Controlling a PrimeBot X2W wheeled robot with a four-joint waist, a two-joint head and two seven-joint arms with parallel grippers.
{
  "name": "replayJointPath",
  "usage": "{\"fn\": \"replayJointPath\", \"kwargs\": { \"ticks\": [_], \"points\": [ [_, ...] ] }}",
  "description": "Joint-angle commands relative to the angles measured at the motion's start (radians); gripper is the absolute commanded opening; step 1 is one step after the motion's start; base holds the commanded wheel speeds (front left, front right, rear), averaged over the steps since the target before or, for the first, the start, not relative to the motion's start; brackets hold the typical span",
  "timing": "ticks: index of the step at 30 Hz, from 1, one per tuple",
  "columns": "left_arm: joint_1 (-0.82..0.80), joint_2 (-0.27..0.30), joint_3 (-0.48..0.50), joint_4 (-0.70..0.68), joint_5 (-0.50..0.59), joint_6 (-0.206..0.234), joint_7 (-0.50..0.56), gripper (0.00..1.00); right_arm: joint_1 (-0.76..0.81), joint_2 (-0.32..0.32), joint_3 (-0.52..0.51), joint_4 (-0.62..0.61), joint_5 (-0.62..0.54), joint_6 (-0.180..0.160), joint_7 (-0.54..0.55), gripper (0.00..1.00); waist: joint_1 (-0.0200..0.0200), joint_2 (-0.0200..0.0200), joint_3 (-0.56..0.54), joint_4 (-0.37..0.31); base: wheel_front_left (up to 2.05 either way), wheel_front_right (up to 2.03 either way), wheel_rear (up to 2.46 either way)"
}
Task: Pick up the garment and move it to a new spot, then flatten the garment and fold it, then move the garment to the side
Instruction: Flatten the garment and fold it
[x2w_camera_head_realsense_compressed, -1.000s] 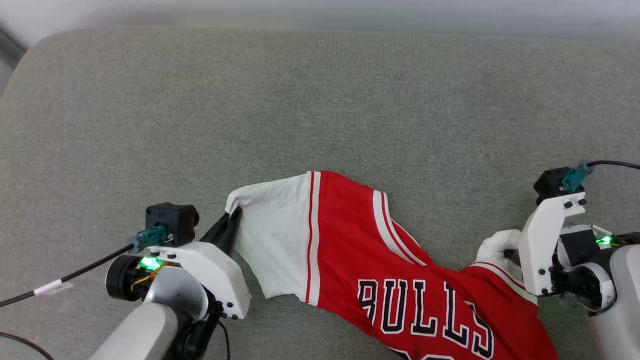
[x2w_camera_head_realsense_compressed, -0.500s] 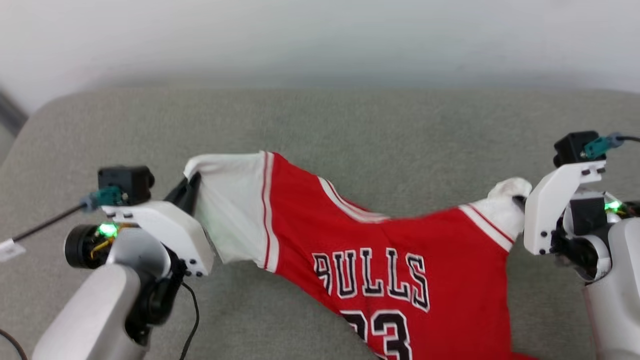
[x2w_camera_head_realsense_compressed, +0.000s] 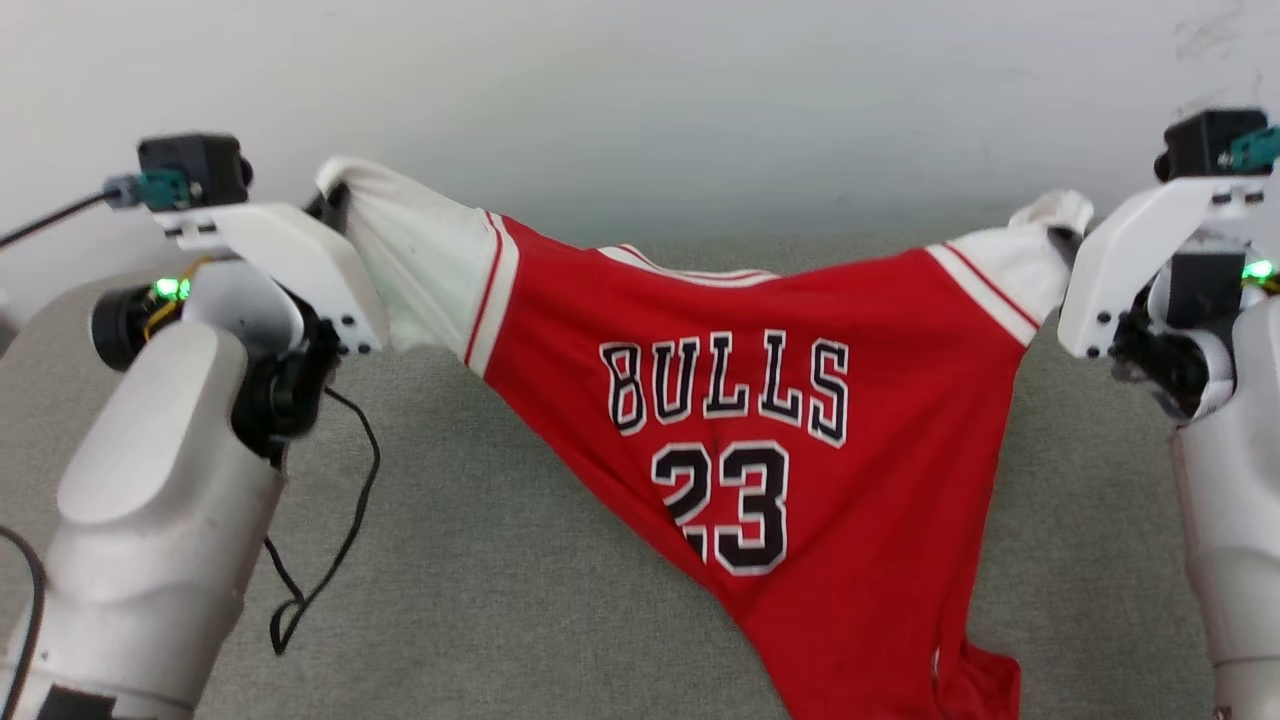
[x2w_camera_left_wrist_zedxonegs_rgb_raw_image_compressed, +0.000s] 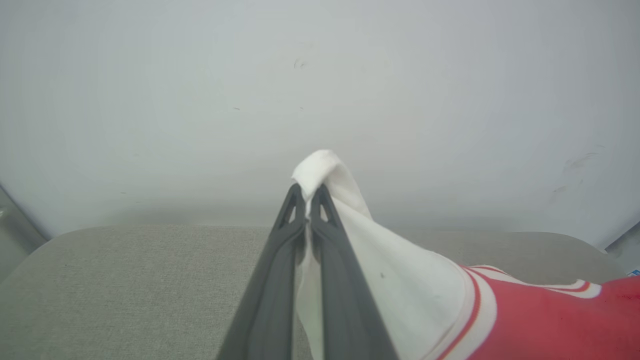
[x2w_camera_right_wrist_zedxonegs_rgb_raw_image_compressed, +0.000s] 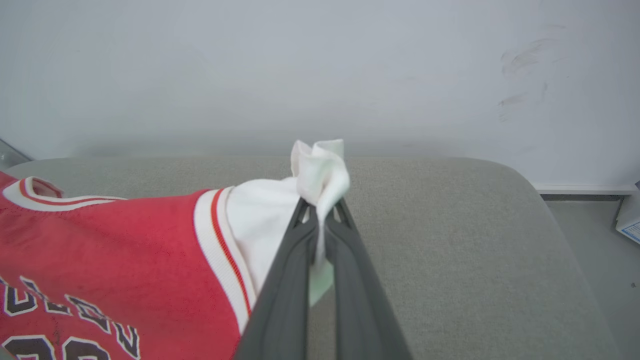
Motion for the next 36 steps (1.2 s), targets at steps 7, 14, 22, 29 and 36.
{"fn": "replayJointPath", "kwargs": {
  "ticks": [7, 14, 22, 29, 36],
  "points": [
    [-0.339, 0.005, 0.035, 0.162, 0.06, -0.056, -0.16, 0.0, -0.296, 0.025, -0.018, 0.038, -0.052, 0.0, -0.128, 0.0, 0.0001, 0.0, 0.197, -0.031, 0.0, 0.0, 0.0],
    [-0.605, 0.015, 0.049, 0.222, 0.113, -0.091, -0.301, 0.0, -0.541, 0.009, 0.004, 0.046, -0.069, 0.0, -0.271, 0.0, 0.0001, 0.0, 0.377, -0.042, 0.0, 0.0, 0.0],
    [-0.857, 0.045, 0.081, 0.259, 0.126, -0.119, -0.375, 0.0, -0.781, -0.004, 0.008, 0.06, -0.072, 0.0, -0.386, 0.0, 0.0001, 0.0, 0.547, -0.06, 0.0, 0.0, 0.0],
    [-0.939, 0.061, 0.087, 0.274, 0.122, -0.149, -0.396, 0.0, -0.88, -0.016, 0.04, 0.084, -0.045, 0.0, -0.415, 0.0, 0.0001, 0.0, 0.655, -0.062, 0.0, 0.0, 0.0],
    [-0.896, 0.042, 0.084, 0.323, 0.1, -0.177, -0.415, 0.0, -0.865, -0.032, 0.095, 0.164, -0.006, 0.0, -0.451, 0.0, 0.0001, 0.0, 0.702, -0.048, 0.0, 0.0, 0.0]
  ]
}}
